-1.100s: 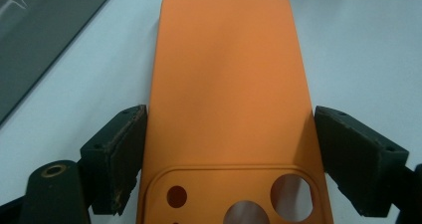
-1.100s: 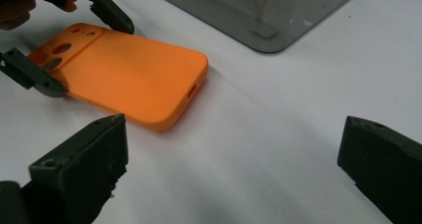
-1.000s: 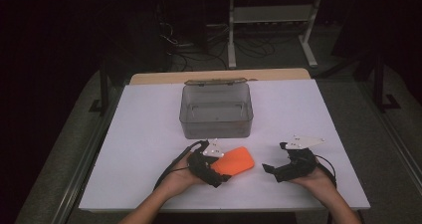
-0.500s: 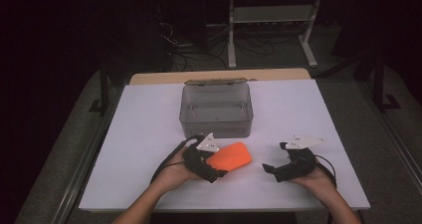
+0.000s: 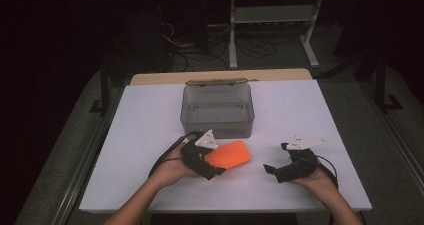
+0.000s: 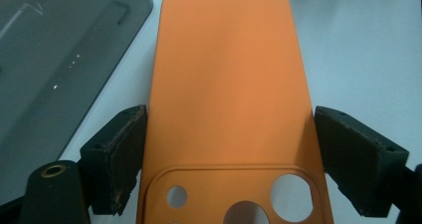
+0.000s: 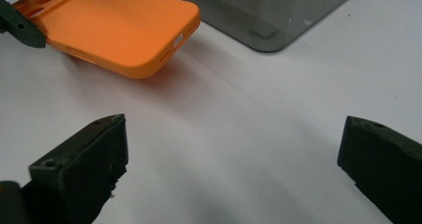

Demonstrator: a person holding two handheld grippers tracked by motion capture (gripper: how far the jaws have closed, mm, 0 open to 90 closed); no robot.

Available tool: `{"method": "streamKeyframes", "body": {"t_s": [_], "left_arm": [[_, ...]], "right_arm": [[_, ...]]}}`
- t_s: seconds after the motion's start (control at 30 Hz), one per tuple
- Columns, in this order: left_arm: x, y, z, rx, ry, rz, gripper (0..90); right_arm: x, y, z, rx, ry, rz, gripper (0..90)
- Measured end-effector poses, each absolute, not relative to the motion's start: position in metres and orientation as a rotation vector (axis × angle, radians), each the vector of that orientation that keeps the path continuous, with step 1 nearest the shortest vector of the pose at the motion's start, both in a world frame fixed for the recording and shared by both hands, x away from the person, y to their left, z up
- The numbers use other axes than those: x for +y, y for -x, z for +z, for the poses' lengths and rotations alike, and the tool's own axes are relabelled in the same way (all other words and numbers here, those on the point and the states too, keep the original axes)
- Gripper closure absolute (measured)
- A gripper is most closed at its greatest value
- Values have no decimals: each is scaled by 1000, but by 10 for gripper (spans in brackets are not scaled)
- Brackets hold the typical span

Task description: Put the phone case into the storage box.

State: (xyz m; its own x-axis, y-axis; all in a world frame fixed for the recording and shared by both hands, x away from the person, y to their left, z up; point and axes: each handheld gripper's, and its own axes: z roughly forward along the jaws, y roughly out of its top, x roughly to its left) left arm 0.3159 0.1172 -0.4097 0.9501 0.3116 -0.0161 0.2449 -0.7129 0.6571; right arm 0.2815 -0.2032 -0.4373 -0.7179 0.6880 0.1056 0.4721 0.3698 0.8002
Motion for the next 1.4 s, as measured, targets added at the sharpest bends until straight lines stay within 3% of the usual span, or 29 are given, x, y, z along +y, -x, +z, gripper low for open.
{"method": "streamKeyframes", "body": {"t_s": [1.03, 1.4], "left_arm": [[138, -338, -382, 409, -2365, 123, 161], [142, -339, -379, 408, -2355, 125, 162]], "right_arm": [[-203, -283, -437, 2373, -1039, 1274, 0], [-184, -286, -436, 2402, -1002, 1220, 0]]}}
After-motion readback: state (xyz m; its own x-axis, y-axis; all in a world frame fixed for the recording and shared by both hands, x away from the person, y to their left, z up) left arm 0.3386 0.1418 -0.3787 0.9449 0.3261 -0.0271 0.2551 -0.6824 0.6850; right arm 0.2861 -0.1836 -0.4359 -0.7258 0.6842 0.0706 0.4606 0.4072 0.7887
